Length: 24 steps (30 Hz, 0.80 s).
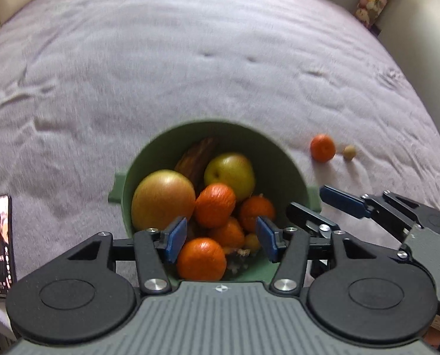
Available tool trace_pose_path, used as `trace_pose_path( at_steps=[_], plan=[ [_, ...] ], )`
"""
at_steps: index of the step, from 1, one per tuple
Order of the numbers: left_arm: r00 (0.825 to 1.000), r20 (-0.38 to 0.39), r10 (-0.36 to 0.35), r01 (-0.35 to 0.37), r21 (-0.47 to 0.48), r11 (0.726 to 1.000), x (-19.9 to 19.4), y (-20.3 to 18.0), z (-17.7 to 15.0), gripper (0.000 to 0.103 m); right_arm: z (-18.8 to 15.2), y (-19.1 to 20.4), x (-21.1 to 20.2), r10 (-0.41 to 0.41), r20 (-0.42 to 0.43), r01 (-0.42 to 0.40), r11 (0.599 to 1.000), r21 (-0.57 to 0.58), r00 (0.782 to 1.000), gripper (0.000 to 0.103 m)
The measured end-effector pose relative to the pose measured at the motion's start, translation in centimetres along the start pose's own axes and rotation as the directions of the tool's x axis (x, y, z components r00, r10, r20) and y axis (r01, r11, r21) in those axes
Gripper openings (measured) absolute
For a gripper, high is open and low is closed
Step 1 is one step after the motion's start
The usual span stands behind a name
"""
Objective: Organize fruits
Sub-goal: 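Open the right tool to drop the tan fruit while the left tool releases the mandarin, then move both tools from the colander toward the last mandarin and tan fruit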
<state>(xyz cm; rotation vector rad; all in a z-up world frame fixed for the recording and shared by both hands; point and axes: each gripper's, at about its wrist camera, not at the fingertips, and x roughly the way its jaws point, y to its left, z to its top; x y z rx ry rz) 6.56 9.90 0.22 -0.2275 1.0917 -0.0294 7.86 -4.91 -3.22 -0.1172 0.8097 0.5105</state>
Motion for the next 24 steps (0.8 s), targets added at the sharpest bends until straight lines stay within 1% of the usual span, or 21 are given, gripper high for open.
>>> trace_pose_path(
  at_steps=[3,6,8,9,10,13,15,17,19,21,24],
  plan=[
    [0.998,0.059,-0.019,0.019,0.012,1.0,-0.7,-0.9,0.3,0.064,0.3,-0.7,-1.3,-0.035,0.034,0.035,0.999,0.02,0.999,0.043],
    [0.992,0.114,-0.047,0.041,0.048,0.998,-1.4,-2.3,0.5,0.064,0.2,-1.6,-2.6,-0.077,0.061,0.075,0.996,0.043,0.995,0.044],
    [0.987,0.148,-0.063,0.052,0.077,0.996,-1.8,-3.4,0.5,0.064,0.0,-2.3,-3.4,-0.114,0.074,0.11,0.992,0.063,0.991,0.048],
    [0.984,0.162,-0.072,0.058,0.092,0.994,-1.9,-3.9,0.5,0.064,-0.1,-2.7,-3.8,-0.133,0.081,0.127,0.989,0.075,0.988,0.053],
    [0.982,0.174,-0.08,0.062,0.106,0.992,-2.0,-4.4,0.5,0.064,-0.3,-3.0,-4.1,-0.153,0.087,0.145,0.985,0.088,0.984,0.055],
    [0.972,0.214,-0.097,0.066,0.146,0.987,-1.9,-6.1,0.4,0.064,-1.1,-4.7,-4.8,-0.195,0.091,0.182,0.974,0.138,0.976,0.055],
    [0.967,0.24,-0.091,0.049,0.178,0.983,-1.7,-7.2,0.2,0.064,-1.7,-6.1,-4.8,-0.222,0.09,0.203,0.962,0.182,0.971,0.055],
    [0.956,0.281,-0.085,0.021,0.222,0.975,-1.7,-8.3,-0.2,0.064,-2.4,-7.5,-4.7,-0.248,0.084,0.223,0.947,0.232,0.965,0.055],
    [0.943,0.32,-0.093,0.007,0.261,0.965,-1.6,-9.2,-0.5,0.064,-3.1,-8.8,-4.4,-0.273,0.076,0.243,0.93,0.275,0.959,0.054],
    [0.933,0.343,-0.109,0.009,0.281,0.96,-1.3,-10.1,-0.7,0.064,-3.9,-10.0,-4.1,-0.3,0.061,0.268,0.913,0.308,0.952,0.054],
    [0.923,0.358,-0.141,0.025,0.31,0.95,-0.6,-11.3,-0.9,0.064,-4.7,-11.5,-3.3,-0.324,0.044,0.289,0.891,0.35,0.945,0.054]
  ],
)
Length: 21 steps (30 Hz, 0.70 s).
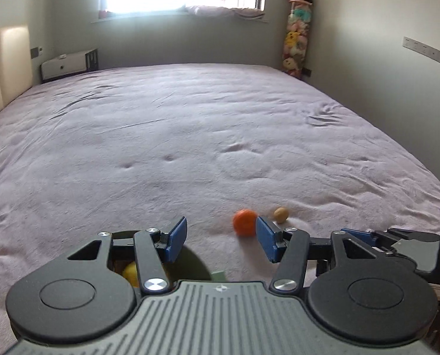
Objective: Organize fruits
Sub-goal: 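Move both tools from the colander toward the last mandarin and tan fruit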
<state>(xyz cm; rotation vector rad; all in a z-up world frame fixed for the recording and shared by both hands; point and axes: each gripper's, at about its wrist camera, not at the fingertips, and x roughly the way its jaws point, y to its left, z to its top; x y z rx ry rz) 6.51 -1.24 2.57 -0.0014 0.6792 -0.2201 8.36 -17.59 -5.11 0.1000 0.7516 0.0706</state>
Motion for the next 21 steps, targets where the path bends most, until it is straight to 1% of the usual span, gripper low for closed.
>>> trace_pose_path(
  at_steps=[3,5,8,14,19,21],
  plan=[
    [1.0,0.003,-0.009,0.009,0.038,0.999,1.3,-1.2,-0.2,0.064,-0.2,-0.8,1.2,-0.017,-0.001,0.017,0.999,0.029,1.0,0.054],
    [1.0,-0.004,0.001,-0.001,0.064,0.998,2.3,-1.9,-0.4,0.064,-0.3,-1.2,1.8,-0.027,0.0,0.027,0.999,0.038,1.0,0.054],
    [1.0,-0.025,0.007,-0.005,0.07,0.998,3.8,-2.4,-0.7,0.064,-0.4,-1.5,2.9,-0.037,0.006,0.037,0.999,0.036,0.999,0.054],
    [0.997,-0.07,-0.024,0.025,0.004,1.0,6.6,-2.3,-0.8,0.064,-0.6,-1.4,5.1,-0.056,0.017,0.056,0.998,-0.004,0.998,0.053],
    [0.993,-0.102,-0.052,0.047,-0.05,0.998,8.4,-1.7,-0.9,0.061,-0.7,-1.5,6.7,-0.054,0.026,0.055,0.998,-0.025,0.998,0.043],
    [0.991,-0.116,-0.067,0.059,-0.078,0.995,9.2,-1.5,-0.9,0.061,-0.6,-1.6,7.2,-0.044,0.03,0.045,0.999,-0.02,0.999,0.041]
  ],
)
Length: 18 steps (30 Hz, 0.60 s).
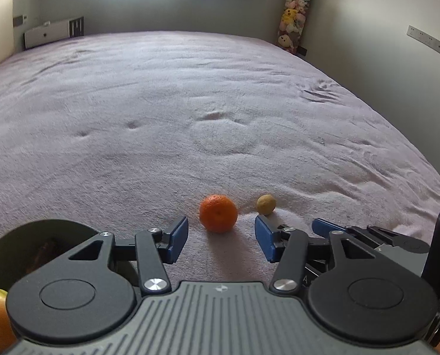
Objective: Organize fruits
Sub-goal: 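Move both tools from the colander toward the last mandarin and tan fruit, then grasp the mandarin with the left tool while the right tool grasps the tan fruit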
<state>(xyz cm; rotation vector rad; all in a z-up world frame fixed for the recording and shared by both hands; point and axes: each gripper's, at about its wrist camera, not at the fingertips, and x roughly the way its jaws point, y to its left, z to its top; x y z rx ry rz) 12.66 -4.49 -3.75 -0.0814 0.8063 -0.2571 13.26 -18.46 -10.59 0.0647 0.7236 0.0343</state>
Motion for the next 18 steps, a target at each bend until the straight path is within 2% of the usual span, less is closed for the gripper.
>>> trace_pose_path(
  at_steps=[8,14,18],
  plan=[
    [0.998,-0.045,-0.033,0.029,-0.085,0.996,2.9,1.1,0.9,0.06,0.3,-0.1,1.6,0.022,0.033,-0.021,1.0,-0.022,0.999,0.032],
    [0.997,-0.068,-0.042,0.037,-0.078,0.996,4.9,0.8,1.3,0.06,0.7,0.5,3.4,0.016,0.048,-0.012,0.997,-0.07,0.999,0.031],
    [0.994,-0.1,-0.043,0.033,-0.106,0.994,6.2,1.0,1.9,0.06,0.7,0.7,4.5,0.023,0.043,-0.02,0.997,-0.08,0.999,0.031]
  ],
)
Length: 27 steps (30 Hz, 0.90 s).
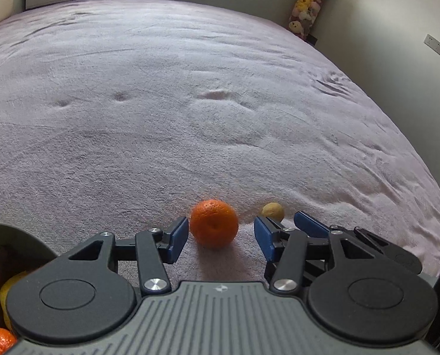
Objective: Organize fruits
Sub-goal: 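Grasp the mandarin with the left tool while the right tool grasps the tan fruit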
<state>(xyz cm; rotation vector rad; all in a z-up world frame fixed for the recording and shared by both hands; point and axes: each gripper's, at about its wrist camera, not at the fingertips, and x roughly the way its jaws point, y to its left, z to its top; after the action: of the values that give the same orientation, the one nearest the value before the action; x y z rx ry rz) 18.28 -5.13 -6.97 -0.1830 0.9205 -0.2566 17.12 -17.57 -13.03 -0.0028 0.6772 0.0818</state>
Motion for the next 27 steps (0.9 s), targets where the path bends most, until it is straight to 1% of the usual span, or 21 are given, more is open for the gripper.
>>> trace_pose_path(
  at_steps=[2,6,8,10,15,20,22,27],
  plan=[
    [1.0,-0.02,-0.004,0.003,-0.016,1.0,0.5,0.2,0.3,0.06,-0.1,-0.1,0.7,0.003,-0.004,-0.003,1.0,0.007,1.0,0.031],
    [0.998,-0.063,0.016,-0.02,-0.053,0.998,1.9,0.9,0.6,0.06,-0.3,-0.2,1.9,0.0,-0.014,0.0,1.0,0.019,1.0,0.031],
    [0.997,-0.081,0.007,-0.014,-0.076,0.997,2.6,1.2,0.6,0.059,-0.3,-0.2,2.3,0.007,-0.014,-0.007,1.0,0.014,1.0,0.031],
    [0.996,-0.092,0.01,-0.018,-0.09,0.996,3.1,1.3,0.6,0.058,-0.5,-0.1,2.7,0.001,-0.019,-0.001,1.0,0.005,1.0,0.029],
    [0.995,-0.101,-0.004,-0.007,-0.107,0.994,4.0,1.1,0.6,0.058,-0.6,-0.5,2.7,0.007,-0.01,-0.007,1.0,0.015,1.0,0.025],
    [0.995,-0.103,-0.006,-0.005,-0.108,0.994,4.6,0.6,0.7,0.058,-0.9,-0.6,2.5,0.013,-0.006,-0.013,1.0,0.026,1.0,0.024],
    [0.995,-0.099,-0.015,0.004,-0.109,0.994,4.7,0.5,0.6,0.051,-0.9,-0.7,2.4,0.016,-0.006,-0.016,0.999,0.037,1.0,0.024],
    [0.996,-0.088,-0.015,0.005,-0.109,0.994,4.8,0.4,0.7,0.049,-0.8,-0.9,2.5,0.017,-0.01,-0.016,0.999,0.042,1.0,0.024]
  ],
)
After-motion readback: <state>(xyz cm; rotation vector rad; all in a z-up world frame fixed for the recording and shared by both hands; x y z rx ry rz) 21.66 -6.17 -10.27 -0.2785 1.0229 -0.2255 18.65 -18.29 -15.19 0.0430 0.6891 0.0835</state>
